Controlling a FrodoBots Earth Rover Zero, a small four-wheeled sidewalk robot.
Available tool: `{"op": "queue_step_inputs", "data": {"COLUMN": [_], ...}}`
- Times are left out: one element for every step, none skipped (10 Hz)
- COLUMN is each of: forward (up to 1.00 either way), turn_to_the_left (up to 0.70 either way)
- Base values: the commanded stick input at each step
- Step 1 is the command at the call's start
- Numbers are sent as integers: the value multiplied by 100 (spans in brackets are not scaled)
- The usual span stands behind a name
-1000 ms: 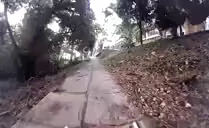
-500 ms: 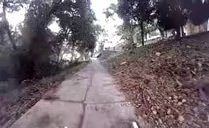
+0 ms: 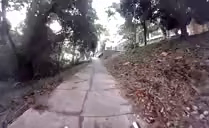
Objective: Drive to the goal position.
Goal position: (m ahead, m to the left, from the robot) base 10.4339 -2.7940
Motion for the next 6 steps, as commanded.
{"op": "queue_step_inputs", "data": {"forward": [70,70,70,70,70,70], "turn_to_the_left": [1,1,2,2,2,2]}}
